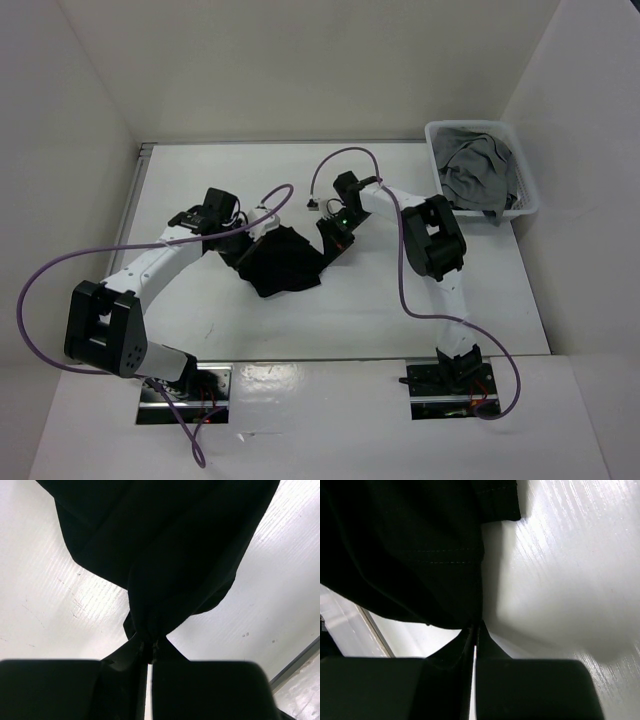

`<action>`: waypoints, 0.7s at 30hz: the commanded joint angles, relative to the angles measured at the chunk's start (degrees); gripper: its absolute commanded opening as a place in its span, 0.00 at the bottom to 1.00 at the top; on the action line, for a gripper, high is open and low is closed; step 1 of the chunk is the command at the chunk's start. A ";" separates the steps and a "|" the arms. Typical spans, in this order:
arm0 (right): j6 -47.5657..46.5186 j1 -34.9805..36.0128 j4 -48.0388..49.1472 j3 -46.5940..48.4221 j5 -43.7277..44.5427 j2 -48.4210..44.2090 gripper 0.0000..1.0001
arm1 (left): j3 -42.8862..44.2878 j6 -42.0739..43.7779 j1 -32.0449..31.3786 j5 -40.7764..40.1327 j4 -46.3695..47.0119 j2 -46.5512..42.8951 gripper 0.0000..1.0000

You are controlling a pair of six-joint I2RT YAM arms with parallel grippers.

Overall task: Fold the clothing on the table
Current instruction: Flatten the skirt out

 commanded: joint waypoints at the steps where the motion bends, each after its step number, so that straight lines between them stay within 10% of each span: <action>1: -1.16 -0.27 -0.80 1.02 1.57 -0.92 0.00 | 0.84 -1.53 0.28 0.37 1.01 -0.44 0.00; 21: 0.15 -5.10 -12.65 21.67 6.05 -20.87 0.00 | 21.05 -0.38 0.28 -4.29 -7.34 -9.75 0.00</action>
